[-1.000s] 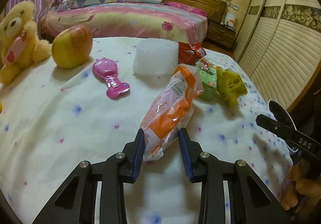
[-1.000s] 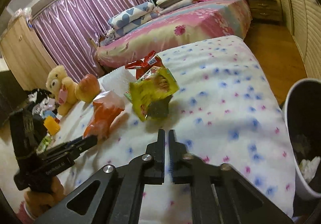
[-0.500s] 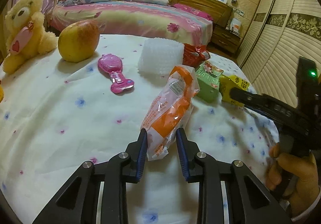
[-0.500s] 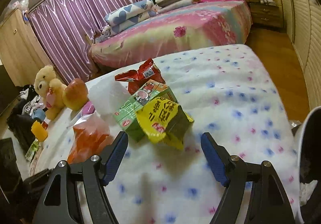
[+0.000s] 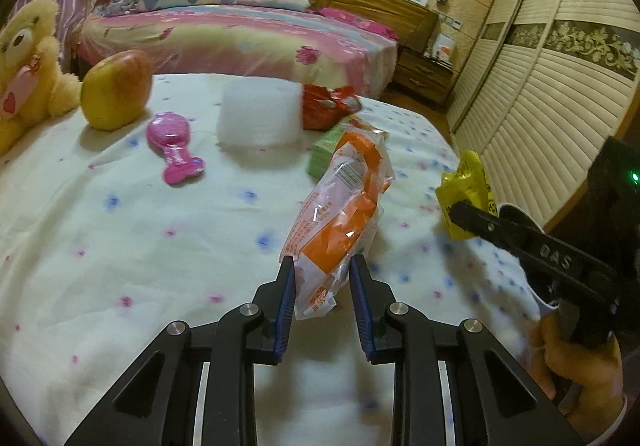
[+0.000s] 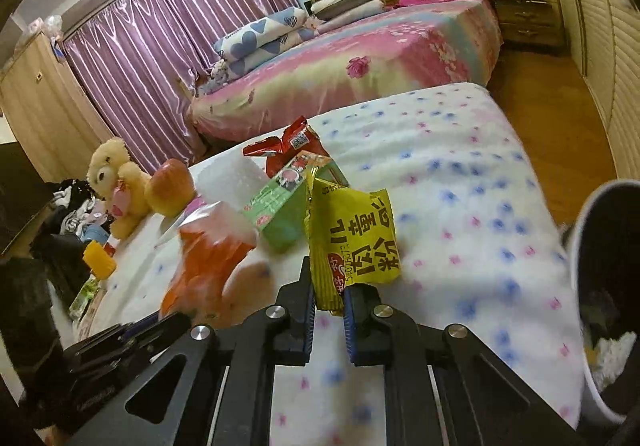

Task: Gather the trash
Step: 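Carry the orange-printed bag and yellow packet over the bin with both grippers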

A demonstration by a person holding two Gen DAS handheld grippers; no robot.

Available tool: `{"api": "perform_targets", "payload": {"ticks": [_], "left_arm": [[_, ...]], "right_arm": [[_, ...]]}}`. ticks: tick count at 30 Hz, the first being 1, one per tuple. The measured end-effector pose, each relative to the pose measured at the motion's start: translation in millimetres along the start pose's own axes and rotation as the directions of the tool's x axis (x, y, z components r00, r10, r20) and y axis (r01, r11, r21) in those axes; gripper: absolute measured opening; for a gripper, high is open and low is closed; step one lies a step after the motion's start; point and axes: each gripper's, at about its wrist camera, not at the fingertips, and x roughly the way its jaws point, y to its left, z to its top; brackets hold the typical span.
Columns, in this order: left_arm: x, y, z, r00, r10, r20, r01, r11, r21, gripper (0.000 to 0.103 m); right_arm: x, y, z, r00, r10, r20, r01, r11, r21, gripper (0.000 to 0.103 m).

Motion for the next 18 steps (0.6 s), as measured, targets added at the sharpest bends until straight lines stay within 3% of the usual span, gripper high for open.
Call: {"api": "perform_targets", "payload": {"ticks": [18], "left_arm": [[11.8, -73.6, -6.6, 0.993, -0.108, -0.043, 0.112, 0.987, 0.113, 0.025]], "right_arm": [[-82.2, -61.5, -31.8, 0.995, -0.066, 0.069, 0.057, 0.991, 0.118, 0.011]]}}
